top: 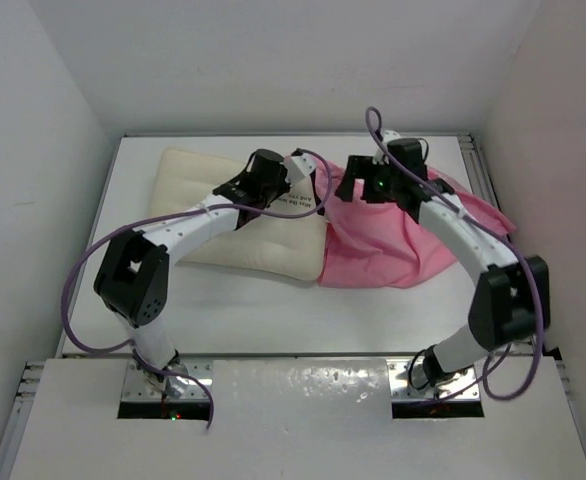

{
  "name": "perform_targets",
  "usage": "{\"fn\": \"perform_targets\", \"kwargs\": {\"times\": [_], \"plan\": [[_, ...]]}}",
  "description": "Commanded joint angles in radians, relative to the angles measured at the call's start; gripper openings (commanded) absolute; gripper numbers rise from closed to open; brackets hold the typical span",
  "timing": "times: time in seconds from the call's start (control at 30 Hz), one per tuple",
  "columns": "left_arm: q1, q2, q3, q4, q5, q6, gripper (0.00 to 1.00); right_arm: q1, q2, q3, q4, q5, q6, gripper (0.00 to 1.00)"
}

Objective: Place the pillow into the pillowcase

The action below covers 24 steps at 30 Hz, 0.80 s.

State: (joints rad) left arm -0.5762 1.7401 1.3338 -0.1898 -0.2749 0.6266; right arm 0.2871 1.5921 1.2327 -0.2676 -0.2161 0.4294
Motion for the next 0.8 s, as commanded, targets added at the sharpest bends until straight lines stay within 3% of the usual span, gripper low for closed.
{"fn": "perform_targets", "kwargs": {"times": [0.0,0.03,0.07,0.1,0.13,0.17,0.2,0.33,0.43,0.53,0.63,0.73,0.77], "plan": [[-0.002,0.012,-0.004,0.167,-0.052,-0.054,0.00,0.003,-0.193,-0.123,0.079,0.231,0.072,0.89],[-0.002,0.018,-0.001,0.171,-0.058,-0.062,0.00,0.004,-0.228,-0.172,0.102,0.244,0.080,0.70],[-0.001,0.024,0.004,0.171,-0.061,-0.080,0.00,0.012,-0.294,-0.268,0.149,0.259,0.101,0.44],[0.001,0.036,0.017,0.171,-0.064,-0.091,0.00,0.021,-0.320,-0.316,0.178,0.273,0.115,0.09],[0.001,0.041,0.024,0.171,-0.069,-0.099,0.00,0.032,-0.342,-0.366,0.206,0.282,0.124,0.05],[0.001,0.051,0.034,0.171,-0.072,-0.111,0.00,0.052,-0.363,-0.434,0.259,0.271,0.134,0.09],[0.001,0.055,0.042,0.170,-0.072,-0.116,0.00,0.064,-0.362,-0.458,0.260,0.268,0.134,0.28],[0.001,0.071,0.064,0.171,-0.069,-0.133,0.00,0.132,-0.307,-0.470,0.321,0.270,0.059,0.67],[0.001,0.079,0.074,0.167,-0.067,-0.140,0.00,0.139,-0.222,-0.412,0.326,0.247,0.042,0.82],[0.001,0.085,0.080,0.161,-0.075,-0.140,0.00,0.138,-0.100,-0.322,0.279,0.256,0.012,0.82],[0.001,0.093,0.097,0.148,-0.078,-0.145,0.00,0.138,-0.006,-0.297,0.323,0.290,0.011,0.74],[0.001,0.098,0.126,0.119,-0.064,-0.166,0.00,0.110,0.066,-0.259,0.354,0.270,0.032,0.54],[0.001,0.095,0.143,0.110,-0.055,-0.177,0.00,0.095,0.078,-0.240,0.346,0.258,0.035,0.32]]}}
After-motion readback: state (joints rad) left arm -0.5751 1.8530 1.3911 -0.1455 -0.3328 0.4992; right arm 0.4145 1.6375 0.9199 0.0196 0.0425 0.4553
